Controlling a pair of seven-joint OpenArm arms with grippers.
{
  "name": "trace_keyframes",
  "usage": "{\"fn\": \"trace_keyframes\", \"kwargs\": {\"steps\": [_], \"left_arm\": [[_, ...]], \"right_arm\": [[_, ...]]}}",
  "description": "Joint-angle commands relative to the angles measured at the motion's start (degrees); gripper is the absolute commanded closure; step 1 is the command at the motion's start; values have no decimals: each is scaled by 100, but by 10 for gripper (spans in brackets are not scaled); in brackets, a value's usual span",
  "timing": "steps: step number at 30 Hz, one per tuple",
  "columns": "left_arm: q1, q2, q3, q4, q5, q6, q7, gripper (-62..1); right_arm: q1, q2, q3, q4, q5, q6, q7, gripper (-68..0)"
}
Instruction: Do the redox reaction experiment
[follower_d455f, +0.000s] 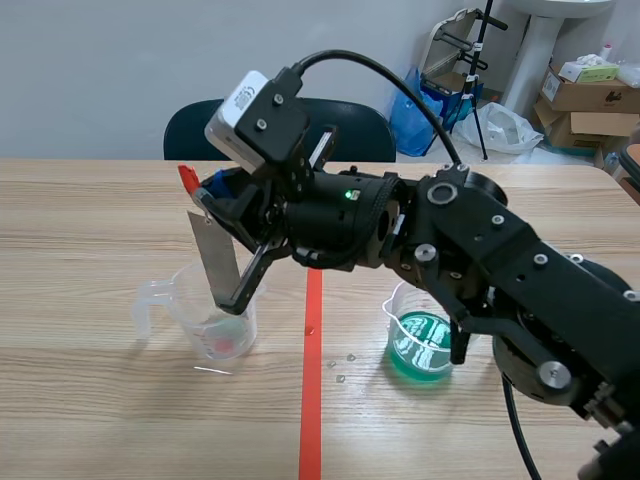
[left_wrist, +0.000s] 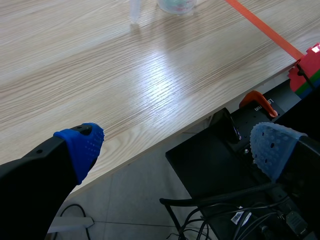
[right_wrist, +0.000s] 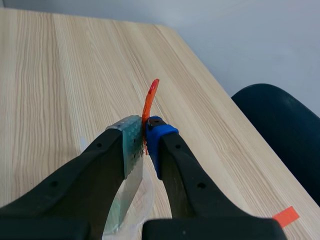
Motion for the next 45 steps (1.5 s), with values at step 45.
{"fn": "trace_keyframes", "kwargs": {"steps": [45], "left_arm": [[7, 28, 7, 81, -35, -7, -81, -623]], "right_arm": [[101, -111, 0, -94, -1528, 479, 625, -275]]}}
